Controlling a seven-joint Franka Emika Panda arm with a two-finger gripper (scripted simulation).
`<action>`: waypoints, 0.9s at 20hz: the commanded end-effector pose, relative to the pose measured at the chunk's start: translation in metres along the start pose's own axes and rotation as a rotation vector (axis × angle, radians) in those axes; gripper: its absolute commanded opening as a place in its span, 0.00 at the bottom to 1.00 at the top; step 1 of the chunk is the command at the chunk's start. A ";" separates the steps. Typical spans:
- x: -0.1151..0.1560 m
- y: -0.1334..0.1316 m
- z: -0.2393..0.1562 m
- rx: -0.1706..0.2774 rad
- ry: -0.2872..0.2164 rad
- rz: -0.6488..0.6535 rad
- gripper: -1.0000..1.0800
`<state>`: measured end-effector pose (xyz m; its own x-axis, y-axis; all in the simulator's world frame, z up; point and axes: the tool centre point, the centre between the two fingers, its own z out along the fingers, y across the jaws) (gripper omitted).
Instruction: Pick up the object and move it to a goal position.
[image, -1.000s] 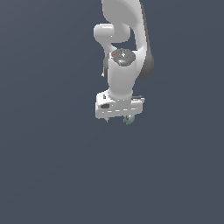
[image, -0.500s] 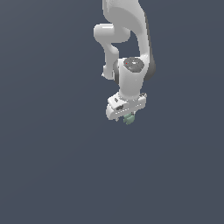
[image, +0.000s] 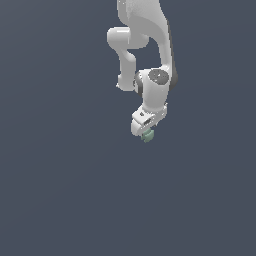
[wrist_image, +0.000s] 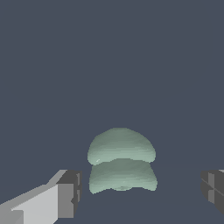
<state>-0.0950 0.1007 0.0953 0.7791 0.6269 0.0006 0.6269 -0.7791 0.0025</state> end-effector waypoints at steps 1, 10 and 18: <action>-0.003 -0.007 0.004 0.001 0.000 -0.032 0.96; -0.004 -0.010 0.010 0.003 -0.001 -0.043 0.96; -0.005 -0.011 0.043 0.003 -0.001 -0.048 0.96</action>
<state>-0.1053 0.1061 0.0593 0.7490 0.6626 -0.0002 0.6626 -0.7490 -0.0004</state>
